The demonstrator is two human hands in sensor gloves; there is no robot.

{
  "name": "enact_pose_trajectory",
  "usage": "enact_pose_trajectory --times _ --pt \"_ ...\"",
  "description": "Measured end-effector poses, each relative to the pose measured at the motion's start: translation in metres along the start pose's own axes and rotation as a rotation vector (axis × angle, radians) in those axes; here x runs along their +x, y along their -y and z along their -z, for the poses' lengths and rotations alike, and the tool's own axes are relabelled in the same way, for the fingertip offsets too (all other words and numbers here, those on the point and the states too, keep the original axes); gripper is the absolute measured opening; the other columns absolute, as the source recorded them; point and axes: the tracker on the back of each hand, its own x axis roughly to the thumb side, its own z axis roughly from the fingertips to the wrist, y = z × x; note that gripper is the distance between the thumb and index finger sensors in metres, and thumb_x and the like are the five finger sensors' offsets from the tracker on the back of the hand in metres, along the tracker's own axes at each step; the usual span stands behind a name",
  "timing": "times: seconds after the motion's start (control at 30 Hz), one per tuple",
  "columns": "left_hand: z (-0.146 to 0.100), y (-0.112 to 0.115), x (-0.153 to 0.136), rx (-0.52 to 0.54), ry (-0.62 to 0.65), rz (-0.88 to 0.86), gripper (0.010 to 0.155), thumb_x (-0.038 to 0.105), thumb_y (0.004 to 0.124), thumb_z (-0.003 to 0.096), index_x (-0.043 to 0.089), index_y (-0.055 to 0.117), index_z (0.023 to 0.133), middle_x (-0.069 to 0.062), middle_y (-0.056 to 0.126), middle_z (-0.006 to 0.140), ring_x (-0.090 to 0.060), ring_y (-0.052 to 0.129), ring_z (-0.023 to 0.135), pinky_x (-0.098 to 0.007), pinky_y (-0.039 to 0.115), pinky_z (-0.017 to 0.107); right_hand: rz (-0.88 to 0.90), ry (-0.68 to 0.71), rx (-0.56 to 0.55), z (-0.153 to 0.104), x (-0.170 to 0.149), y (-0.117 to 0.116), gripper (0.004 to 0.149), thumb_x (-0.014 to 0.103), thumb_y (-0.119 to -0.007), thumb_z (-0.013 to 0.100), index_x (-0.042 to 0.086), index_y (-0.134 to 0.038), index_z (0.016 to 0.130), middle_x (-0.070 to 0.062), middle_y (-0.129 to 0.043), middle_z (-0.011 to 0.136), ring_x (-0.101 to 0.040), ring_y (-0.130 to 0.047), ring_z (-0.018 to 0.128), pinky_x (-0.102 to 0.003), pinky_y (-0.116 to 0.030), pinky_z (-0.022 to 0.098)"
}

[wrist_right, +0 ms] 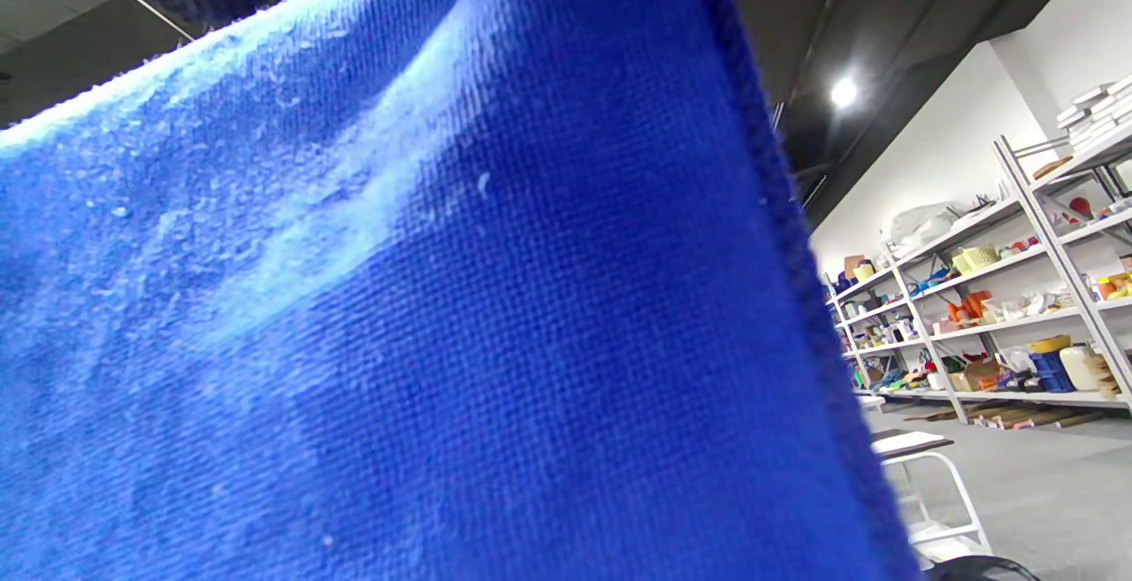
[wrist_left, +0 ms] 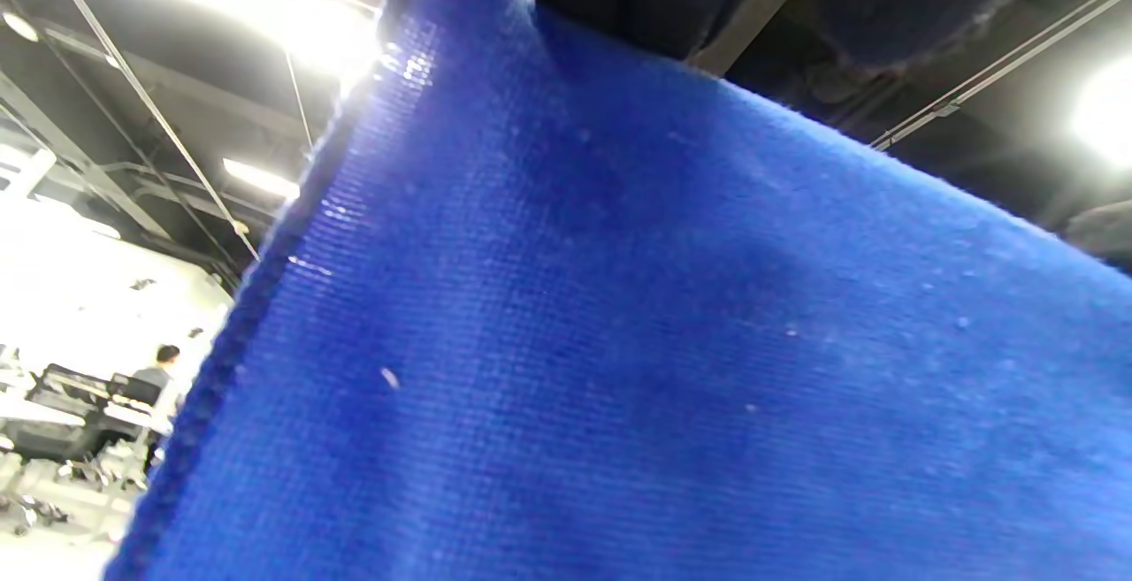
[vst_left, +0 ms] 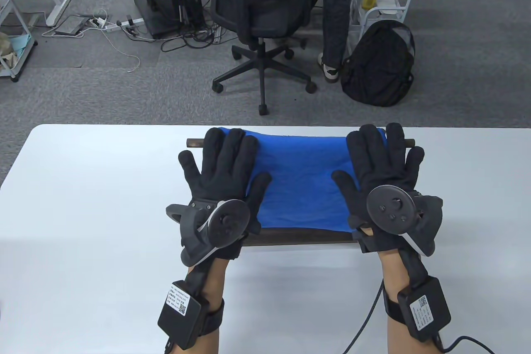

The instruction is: Drape rectangular towel over desktop hanging rack bar

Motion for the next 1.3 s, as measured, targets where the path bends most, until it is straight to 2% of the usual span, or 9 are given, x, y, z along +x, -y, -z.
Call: enact_pose_trajectory --times 0.07,0.3,0.4,0.5,0.67,0.73,0.87,1.17,1.3 --pt "-0.002 0.0 -0.003 0.042 -0.01 0.052 0.068 0.067 0.061 0.0474 0.04 0.055 0.109 0.008 0.055 0.124 -0.034 0.045 0.12 -0.071 0.032 0.076 -0.011 -0.013 -0.009 0.0 0.0 0.001 0.071 0.059 -0.07 0.045 0.033 -0.045 0.107 0.005 -0.041 0.122 -0.032 -0.027 0.115 -0.07 -0.032 0.072" --pt "0.001 0.001 -0.005 0.033 -0.01 0.018 0.069 0.068 0.06 0.047 0.04 0.053 0.11 0.009 0.056 0.124 -0.033 0.044 0.12 -0.071 0.031 0.076 -0.006 -0.011 -0.038 0.0 0.0 -0.003 0.072 0.06 -0.07 0.045 0.033 -0.044 0.107 0.005 -0.041 0.122 -0.032 -0.026 0.115 -0.071 -0.029 0.072" --pt "0.0 -0.009 -0.003 0.044 -0.006 -0.013 0.066 0.066 0.059 0.0478 0.043 0.054 0.11 0.012 0.058 0.124 -0.03 0.043 0.12 -0.069 0.032 0.076 0.008 -0.013 -0.037 0.0 -0.002 -0.002 0.074 0.06 -0.07 0.045 0.034 -0.04 0.107 0.005 -0.038 0.123 -0.033 -0.023 0.115 -0.071 -0.026 0.072" --pt "-0.004 -0.024 0.006 0.093 0.025 -0.009 0.067 0.066 0.059 0.0478 0.042 0.054 0.11 0.011 0.055 0.124 -0.029 0.043 0.12 -0.068 0.033 0.077 0.017 -0.005 -0.054 -0.002 0.0 0.006 0.075 0.061 -0.07 0.045 0.035 -0.038 0.107 0.005 -0.032 0.124 -0.034 -0.019 0.114 -0.072 -0.024 0.071" --pt "-0.011 -0.03 0.028 0.083 0.128 -0.025 0.064 0.066 0.061 0.0475 0.043 0.059 0.108 0.012 0.061 0.122 -0.029 0.051 0.119 -0.064 0.042 0.079 0.014 0.064 -0.104 -0.017 0.011 0.025 0.076 0.061 -0.07 0.044 0.036 -0.035 0.107 0.005 -0.03 0.123 -0.035 -0.02 0.114 -0.071 -0.025 0.071" --pt "-0.016 -0.025 0.035 0.085 0.171 -0.016 0.063 0.065 0.062 0.0468 0.043 0.063 0.106 0.011 0.066 0.12 -0.028 0.059 0.117 -0.062 0.049 0.079 0.028 0.1 -0.117 -0.027 0.015 0.026 0.076 0.061 -0.07 0.044 0.036 -0.035 0.107 0.005 -0.031 0.123 -0.034 -0.022 0.114 -0.071 -0.026 0.071" --pt "-0.028 -0.005 0.045 -0.007 0.239 0.043 0.063 0.066 0.063 0.0464 0.043 0.064 0.105 0.011 0.069 0.118 -0.027 0.065 0.115 -0.058 0.055 0.078 -0.011 0.138 -0.076 -0.046 0.017 0.016 0.076 0.061 -0.07 0.044 0.035 -0.034 0.107 0.005 -0.032 0.123 -0.034 -0.025 0.115 -0.071 -0.027 0.071" --pt "-0.068 0.06 0.041 -0.239 0.31 0.07 0.066 0.066 0.062 0.046 0.042 0.059 0.107 0.01 0.062 0.12 -0.028 0.06 0.116 -0.059 0.053 0.079 -0.11 0.208 0.03 -0.092 0.006 -0.04 0.076 0.062 -0.069 0.043 0.034 -0.036 0.106 0.003 -0.038 0.122 -0.035 -0.044 0.113 -0.067 -0.039 0.072" --pt "-0.089 0.085 0.036 -0.351 0.339 0.046 0.067 0.066 0.062 0.0458 0.041 0.056 0.108 0.009 0.059 0.121 -0.028 0.059 0.116 -0.059 0.052 0.079 -0.111 0.206 0.161 -0.109 -0.003 -0.064 0.077 0.062 -0.069 0.043 0.034 -0.035 0.106 0.003 -0.036 0.122 -0.035 -0.044 0.113 -0.067 -0.039 0.072"
